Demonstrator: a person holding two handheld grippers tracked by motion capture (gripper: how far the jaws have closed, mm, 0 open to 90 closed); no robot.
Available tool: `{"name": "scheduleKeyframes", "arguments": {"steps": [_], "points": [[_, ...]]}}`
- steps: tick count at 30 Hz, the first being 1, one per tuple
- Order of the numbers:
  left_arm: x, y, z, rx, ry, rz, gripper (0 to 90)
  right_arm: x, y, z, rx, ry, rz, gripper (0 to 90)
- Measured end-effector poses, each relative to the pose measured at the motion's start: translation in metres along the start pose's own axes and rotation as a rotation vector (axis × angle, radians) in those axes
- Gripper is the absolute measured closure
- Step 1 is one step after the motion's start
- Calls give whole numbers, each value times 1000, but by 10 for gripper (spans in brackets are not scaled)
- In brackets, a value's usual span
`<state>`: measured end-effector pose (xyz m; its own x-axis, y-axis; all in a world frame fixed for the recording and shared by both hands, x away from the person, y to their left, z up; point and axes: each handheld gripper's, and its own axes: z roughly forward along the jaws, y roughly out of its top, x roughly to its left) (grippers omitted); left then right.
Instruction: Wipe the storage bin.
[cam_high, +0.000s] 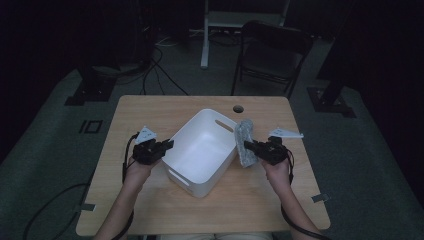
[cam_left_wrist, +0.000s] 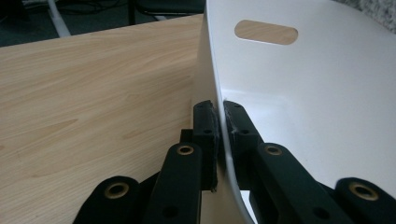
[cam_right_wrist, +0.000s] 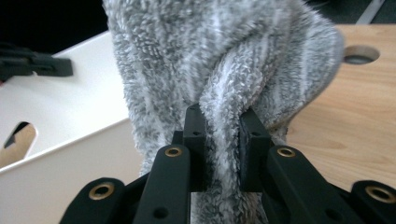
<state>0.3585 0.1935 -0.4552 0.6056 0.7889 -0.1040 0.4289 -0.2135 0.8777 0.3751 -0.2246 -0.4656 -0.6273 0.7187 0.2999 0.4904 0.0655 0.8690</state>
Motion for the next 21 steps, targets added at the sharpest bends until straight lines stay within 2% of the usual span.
{"name": "scheduleKeyframes", "arguments": {"steps": [5, 9, 13, 16, 21], "points": [[0, 0, 0, 1, 2, 15, 847, 0, -3, 6, 17, -20, 9, 771], [-1, 0, 0, 3, 2, 19, 847, 3, -4, 7, 25, -46, -6, 771], [-1, 0, 0, 3, 1, 19, 848, 3, -7, 11, 44, -56, -6, 770], [-1, 0, 0, 3, -1, 20, 848, 1, -10, 13, 52, -52, 12, 770], [-1, 0, 0, -3, 5, 23, 849, 1, -12, 14, 43, -57, 6, 770]]}}
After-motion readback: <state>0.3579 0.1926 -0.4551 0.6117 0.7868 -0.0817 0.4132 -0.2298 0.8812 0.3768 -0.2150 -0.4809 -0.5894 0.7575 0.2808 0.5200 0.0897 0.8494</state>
